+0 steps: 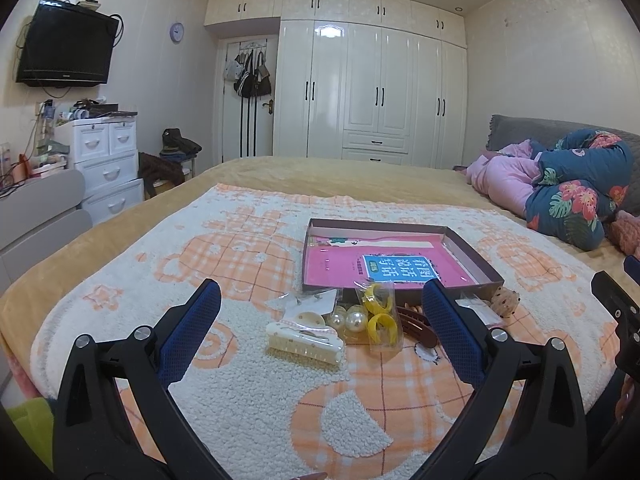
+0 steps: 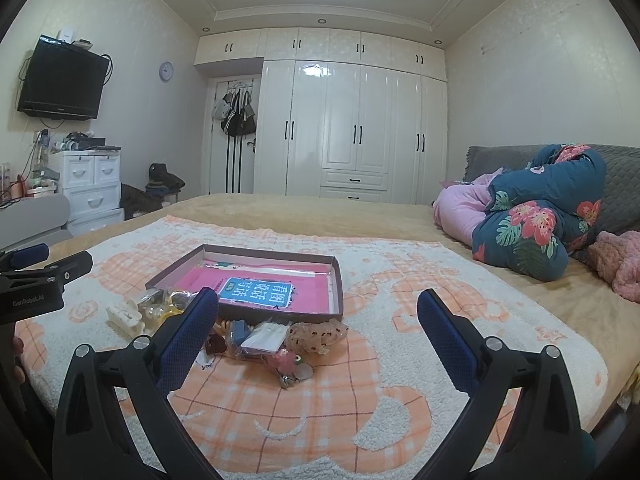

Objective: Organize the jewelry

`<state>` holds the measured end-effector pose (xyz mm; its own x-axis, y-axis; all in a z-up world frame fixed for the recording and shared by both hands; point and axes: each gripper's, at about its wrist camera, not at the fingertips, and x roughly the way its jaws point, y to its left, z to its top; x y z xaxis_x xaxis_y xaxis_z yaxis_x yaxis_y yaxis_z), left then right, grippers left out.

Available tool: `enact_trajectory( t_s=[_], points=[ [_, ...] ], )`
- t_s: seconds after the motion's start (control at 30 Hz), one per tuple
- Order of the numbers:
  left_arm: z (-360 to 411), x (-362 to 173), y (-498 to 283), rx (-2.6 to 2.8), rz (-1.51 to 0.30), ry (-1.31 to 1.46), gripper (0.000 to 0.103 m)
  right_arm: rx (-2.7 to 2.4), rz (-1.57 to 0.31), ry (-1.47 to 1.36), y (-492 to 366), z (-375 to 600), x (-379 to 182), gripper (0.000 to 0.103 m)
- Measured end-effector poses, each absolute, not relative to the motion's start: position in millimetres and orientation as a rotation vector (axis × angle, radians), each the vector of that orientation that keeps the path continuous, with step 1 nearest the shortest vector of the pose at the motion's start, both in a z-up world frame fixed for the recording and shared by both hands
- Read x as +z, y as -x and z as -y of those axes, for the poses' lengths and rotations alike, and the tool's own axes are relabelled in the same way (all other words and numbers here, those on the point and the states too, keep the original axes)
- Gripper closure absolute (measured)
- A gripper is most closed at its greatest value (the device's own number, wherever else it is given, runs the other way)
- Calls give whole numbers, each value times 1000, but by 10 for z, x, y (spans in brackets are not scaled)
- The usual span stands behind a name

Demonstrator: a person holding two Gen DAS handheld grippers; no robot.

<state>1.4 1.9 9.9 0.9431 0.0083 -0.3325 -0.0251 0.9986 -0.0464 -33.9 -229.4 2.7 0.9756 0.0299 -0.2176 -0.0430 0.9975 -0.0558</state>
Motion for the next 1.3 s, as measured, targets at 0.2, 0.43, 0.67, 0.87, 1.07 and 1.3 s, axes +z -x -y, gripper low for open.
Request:
enact_trajectory(
  t_s=[0.2,0.43,0.67,0.87,1.07,1.3],
  points=[
    [-23,101,-19,16,-340,50,11,37,-219,57,326,2312,41,6],
    [-17,96,-13,17,-338,49,11,40,-220,58,328,2302,35,6],
    [-28,110,-22,17,-339,50,11,57,-225,66,306,2262,12,6],
    [-37,106,-24,20,-339,50,11,95,-238,83,293,2189,-5,6],
    [-160,84,-65,36,-354,71,11,149,-279,94,195,2090,-33,6],
    [-326,-30,-225,34,-437,102,11,210,-327,127,16,1944,-73,6]
  ],
)
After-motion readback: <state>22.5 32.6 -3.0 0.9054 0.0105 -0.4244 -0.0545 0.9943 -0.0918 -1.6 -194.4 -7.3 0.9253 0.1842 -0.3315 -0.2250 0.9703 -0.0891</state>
